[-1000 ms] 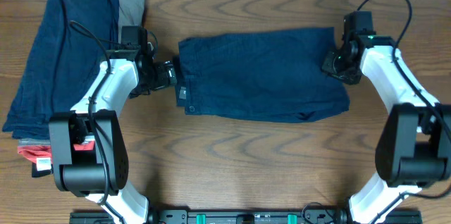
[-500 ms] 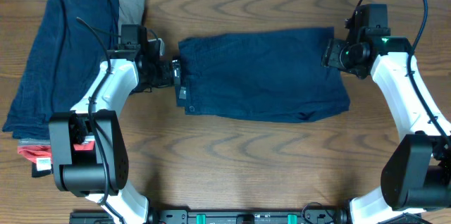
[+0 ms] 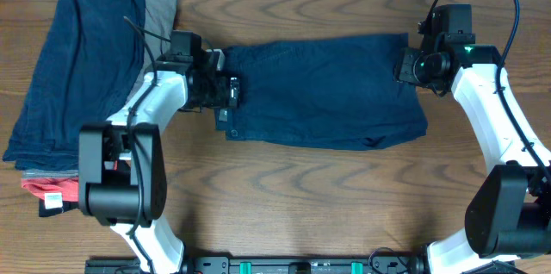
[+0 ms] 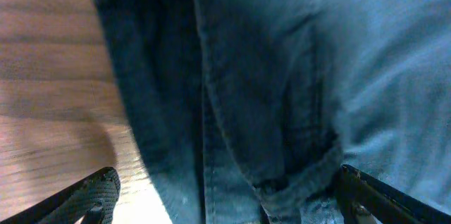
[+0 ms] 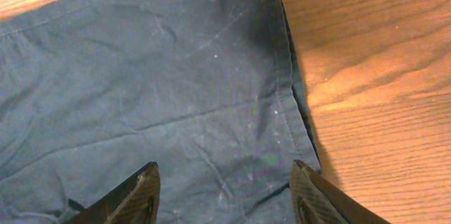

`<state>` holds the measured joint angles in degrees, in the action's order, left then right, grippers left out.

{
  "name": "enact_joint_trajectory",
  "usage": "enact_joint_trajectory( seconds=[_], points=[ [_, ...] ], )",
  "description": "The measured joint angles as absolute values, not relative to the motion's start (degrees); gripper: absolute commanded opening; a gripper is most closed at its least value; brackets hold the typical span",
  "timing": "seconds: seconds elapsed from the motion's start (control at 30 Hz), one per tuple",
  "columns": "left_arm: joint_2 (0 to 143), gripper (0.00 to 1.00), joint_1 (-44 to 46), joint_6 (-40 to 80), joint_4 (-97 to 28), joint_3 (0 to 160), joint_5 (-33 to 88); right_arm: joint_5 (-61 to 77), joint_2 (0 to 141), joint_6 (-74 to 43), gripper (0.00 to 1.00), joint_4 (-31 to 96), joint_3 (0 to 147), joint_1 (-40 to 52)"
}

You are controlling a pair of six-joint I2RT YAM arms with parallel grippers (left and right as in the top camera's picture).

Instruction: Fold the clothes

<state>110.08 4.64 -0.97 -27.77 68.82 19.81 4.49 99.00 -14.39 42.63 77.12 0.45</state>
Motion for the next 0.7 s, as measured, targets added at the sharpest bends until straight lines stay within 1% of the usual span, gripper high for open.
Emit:
enact_joint_trajectory(
  seconds=[0.23, 0.33, 0.4, 0.47, 0.53, 0.67, 0.7],
  points=[
    [111.0, 0.98, 4.7, -1.6, -27.1, 69.0, 21.5, 4.5, 99.0, -14.1, 0.53, 42.6, 77.1, 0.4],
    [111.6, 0.99, 4.7, -1.6, -26.9, 69.4, 25.1, 4.5, 99.0, -14.0, 0.51, 42.6, 77.1, 0.4],
    [112.1, 0.93, 5.1, -1.6, -26.8, 69.9, 27.3, 4.5, 99.0, -14.0, 0.51, 42.6, 77.1, 0.4],
    [112.7, 0.84, 6.2, -1.5, -26.7, 70.3, 29.1, 4.5, 99.0, -14.0, 0.50, 42.6, 77.1, 0.4],
    [113.2, 0.70, 7.4, -1.3, -26.7, 70.4, 30.2, 4.5, 99.0, -14.0, 0.49, 42.6, 77.1, 0.4],
    [114.5, 0.07, 9.1, 0.2, -26.7, 70.3, 31.9, 4.5, 99.0, -14.0, 0.45, 42.6, 77.1, 0.4],
    [115.0, 0.06, 9.3, 0.7, -26.6, 70.2, 32.5, 4.5, 99.0, -13.9, 0.44, 42.6, 77.1, 0.4]
  ],
)
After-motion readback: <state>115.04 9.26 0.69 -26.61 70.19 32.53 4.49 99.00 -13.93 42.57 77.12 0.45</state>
